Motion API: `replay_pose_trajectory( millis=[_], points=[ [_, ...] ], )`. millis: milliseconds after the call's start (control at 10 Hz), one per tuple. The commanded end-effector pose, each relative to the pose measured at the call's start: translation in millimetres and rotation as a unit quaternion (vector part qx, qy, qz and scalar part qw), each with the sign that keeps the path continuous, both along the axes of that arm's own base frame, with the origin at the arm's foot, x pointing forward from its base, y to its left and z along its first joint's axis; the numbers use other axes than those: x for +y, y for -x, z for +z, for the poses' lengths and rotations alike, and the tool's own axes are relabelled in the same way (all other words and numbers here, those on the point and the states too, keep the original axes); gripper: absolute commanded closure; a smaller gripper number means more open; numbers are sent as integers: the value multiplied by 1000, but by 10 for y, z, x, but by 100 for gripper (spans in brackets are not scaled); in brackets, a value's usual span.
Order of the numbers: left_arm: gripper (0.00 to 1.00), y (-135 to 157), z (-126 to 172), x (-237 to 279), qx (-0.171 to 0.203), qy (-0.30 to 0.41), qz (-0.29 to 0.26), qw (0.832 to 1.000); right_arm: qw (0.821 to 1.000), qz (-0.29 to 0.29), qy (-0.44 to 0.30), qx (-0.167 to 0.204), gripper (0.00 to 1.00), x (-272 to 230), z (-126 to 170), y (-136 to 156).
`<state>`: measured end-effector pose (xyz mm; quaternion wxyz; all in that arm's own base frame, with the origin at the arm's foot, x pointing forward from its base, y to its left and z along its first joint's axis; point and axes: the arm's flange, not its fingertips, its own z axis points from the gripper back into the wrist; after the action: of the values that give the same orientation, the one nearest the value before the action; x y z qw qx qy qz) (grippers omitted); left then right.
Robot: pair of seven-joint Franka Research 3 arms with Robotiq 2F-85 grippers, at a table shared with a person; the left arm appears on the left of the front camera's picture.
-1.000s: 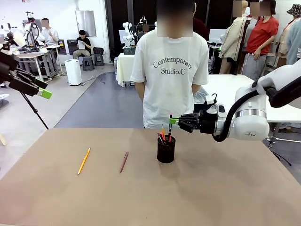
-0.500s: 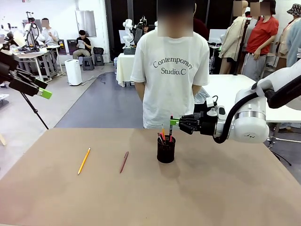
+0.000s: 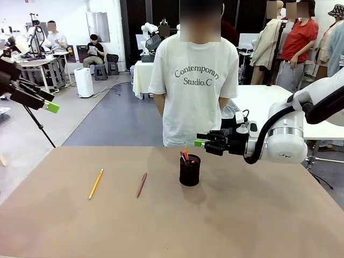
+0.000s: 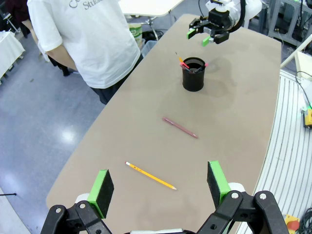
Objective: Place the pens into the pen holder.
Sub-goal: Pick up a writing instrument from the table and place it into the Pen holder.
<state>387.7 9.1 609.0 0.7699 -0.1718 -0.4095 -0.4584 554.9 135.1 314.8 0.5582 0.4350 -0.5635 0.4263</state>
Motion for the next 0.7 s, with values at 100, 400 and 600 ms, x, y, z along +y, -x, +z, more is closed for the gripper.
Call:
replay_pose_trajectory(
  millis=[100,400,600],
  points=[
    [0,-5,-3,-8,-7,4,-6,1000,1000,5,8,-9,0,10,67,-37],
    [0,-5,-3,-8,-7,4,-6,1000,999,32,32,11,0,-55,222,-2],
    [0,-5,-3,-8,-7,4,-6,1000,996,45,67,33,0,-188,410,76]
  ],
)
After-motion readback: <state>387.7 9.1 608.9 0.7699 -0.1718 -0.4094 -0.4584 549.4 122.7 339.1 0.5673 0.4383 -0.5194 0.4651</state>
